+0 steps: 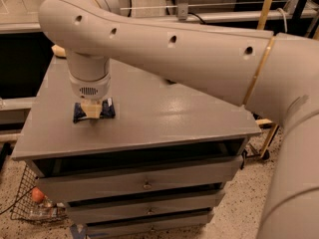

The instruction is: Pick rxbar blueberry

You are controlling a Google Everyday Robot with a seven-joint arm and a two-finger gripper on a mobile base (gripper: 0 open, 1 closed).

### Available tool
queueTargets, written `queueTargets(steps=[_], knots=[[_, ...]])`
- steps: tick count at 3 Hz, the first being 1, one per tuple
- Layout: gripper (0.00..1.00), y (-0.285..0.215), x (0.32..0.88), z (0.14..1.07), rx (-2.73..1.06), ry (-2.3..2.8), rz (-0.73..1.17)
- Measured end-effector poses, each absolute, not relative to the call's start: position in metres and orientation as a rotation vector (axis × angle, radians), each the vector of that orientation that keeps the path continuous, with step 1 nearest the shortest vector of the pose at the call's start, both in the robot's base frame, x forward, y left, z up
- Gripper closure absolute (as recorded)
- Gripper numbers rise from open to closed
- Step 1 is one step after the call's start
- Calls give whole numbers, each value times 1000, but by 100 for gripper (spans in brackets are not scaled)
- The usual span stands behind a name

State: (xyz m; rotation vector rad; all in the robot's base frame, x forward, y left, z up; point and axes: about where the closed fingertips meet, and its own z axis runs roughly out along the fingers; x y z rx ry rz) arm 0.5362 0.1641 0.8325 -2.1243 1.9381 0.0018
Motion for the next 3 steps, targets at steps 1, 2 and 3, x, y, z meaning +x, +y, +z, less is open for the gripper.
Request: queueTargets(steps=[1, 2, 3], knots=[[100, 163, 537, 840, -2116, 1915, -4], [100, 156, 542, 857, -2091, 1887, -31], [100, 140, 549, 884, -2041, 1854, -57]])
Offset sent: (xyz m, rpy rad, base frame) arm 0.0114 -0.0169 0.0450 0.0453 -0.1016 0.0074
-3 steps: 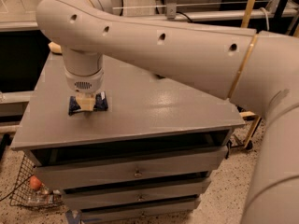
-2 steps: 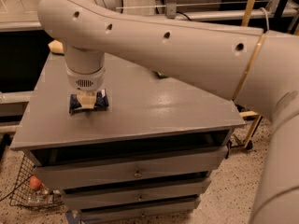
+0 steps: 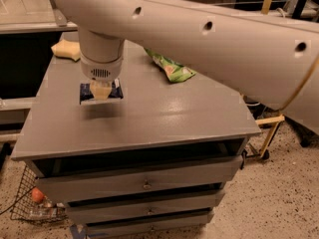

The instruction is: Pick rxbar blueberry

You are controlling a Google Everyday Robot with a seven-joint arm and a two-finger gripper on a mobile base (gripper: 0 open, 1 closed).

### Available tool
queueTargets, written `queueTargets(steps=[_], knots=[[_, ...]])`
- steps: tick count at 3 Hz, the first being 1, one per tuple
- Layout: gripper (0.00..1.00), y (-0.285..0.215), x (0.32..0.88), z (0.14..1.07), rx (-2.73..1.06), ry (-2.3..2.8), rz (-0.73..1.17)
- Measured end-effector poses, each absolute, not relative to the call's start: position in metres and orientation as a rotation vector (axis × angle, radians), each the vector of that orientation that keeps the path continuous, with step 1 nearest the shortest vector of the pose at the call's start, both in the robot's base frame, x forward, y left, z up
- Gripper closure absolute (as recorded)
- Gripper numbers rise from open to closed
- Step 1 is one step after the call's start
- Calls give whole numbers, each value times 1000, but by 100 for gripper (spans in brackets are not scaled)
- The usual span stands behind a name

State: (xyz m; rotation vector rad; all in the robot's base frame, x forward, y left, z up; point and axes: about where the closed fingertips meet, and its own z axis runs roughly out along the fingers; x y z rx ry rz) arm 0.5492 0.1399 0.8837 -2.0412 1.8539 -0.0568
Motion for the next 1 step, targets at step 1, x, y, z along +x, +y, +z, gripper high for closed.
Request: queueTargets(steps=[1], knots=[[100, 130, 555, 900, -2007, 1831, -53]])
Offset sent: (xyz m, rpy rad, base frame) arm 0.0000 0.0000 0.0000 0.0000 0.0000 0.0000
